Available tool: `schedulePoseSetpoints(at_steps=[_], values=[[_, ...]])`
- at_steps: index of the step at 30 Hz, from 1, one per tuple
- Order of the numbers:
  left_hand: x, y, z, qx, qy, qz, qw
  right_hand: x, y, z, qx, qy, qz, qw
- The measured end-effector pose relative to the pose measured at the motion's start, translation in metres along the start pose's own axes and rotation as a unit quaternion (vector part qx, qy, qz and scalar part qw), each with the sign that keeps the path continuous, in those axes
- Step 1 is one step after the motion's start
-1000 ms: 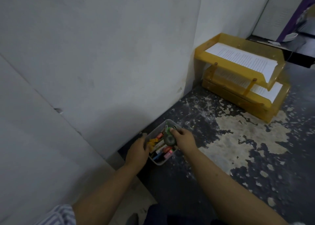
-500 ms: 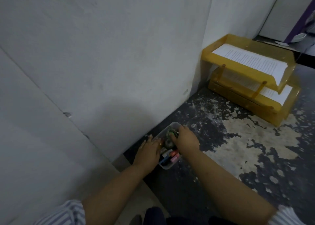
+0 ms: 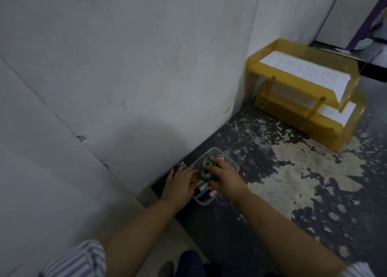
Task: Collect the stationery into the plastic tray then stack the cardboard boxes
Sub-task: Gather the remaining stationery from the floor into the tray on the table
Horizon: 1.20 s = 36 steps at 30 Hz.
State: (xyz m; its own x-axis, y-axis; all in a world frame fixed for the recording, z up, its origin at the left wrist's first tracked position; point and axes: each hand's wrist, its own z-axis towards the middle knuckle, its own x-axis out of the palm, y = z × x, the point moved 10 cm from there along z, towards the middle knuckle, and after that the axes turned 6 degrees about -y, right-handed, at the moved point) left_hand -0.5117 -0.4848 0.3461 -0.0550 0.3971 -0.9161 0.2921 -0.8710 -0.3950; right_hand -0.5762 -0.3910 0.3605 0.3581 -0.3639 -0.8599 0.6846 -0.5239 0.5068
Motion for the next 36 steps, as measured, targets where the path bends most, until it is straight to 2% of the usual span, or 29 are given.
schedulePoseSetpoints(at_steps=[4, 13, 18, 28, 36], values=[[-0.005, 0.006, 0.001, -0.01, -0.016, 0.0, 1.0, -0.007, 0.002, -0.003, 0.046, -0.088, 0.063, 0.993], [-0.007, 0.0, -0.003, 0.008, -0.028, -0.028, 0.999, -0.053, 0.0, -0.007, 0.06, -0.261, 0.127, 0.955], [-0.016, -0.001, 0.001, -0.008, -0.059, 0.035, 0.998, -0.06, 0.0, -0.018, 0.028, -0.269, 0.102, 0.957], [0.001, -0.023, 0.02, -0.031, -0.034, 0.084, 0.995, -0.061, -0.018, -0.036, 0.058, -0.288, 0.133, 0.946], [0.002, -0.017, 0.028, 0.026, -0.015, 0.09, 0.995, -0.059, -0.023, -0.041, 0.077, -0.276, 0.129, 0.949]])
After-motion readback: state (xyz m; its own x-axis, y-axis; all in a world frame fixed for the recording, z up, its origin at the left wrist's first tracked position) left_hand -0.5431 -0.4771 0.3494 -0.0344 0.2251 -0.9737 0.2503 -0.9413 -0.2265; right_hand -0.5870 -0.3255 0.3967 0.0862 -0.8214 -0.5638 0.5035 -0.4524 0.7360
